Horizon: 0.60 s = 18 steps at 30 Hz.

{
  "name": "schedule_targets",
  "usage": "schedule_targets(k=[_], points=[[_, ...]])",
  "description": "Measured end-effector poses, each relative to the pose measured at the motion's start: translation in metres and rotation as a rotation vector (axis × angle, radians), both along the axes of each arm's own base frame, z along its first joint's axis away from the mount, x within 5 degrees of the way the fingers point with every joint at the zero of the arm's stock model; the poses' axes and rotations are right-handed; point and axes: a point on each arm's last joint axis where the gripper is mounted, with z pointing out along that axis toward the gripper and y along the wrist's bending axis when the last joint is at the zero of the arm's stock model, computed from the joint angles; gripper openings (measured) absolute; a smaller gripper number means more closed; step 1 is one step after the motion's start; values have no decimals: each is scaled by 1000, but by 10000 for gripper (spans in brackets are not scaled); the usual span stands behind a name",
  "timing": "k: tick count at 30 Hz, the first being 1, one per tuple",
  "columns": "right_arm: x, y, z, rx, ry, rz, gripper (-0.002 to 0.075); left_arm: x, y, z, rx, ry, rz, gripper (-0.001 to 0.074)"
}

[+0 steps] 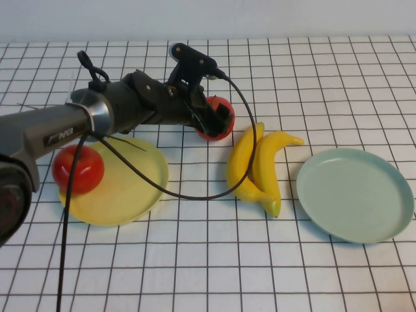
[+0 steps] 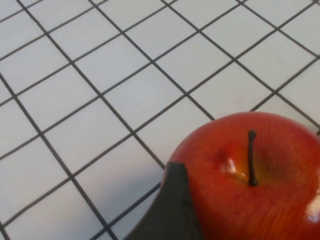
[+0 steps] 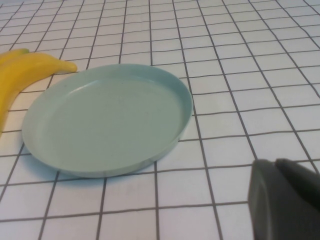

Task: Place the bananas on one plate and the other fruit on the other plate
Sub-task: Put one type of fruit in the left plate

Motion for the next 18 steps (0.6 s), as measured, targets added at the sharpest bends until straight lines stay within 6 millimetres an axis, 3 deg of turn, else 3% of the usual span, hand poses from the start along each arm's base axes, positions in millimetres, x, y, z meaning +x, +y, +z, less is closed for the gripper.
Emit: schedule_targets(k=[5,10,14,18], points=[[0,0,0,0,0,0,-17,-4,-1,8,0,12,-40,582],[0,0,0,0,0,0,-17,-18,3,43,37,0,-87,582],[0,0,0,0,0,0,-17,-36,19,74,125,68,-42,582],[0,0,0,0,0,0,-17,-49,43,82,287,195,87,582]])
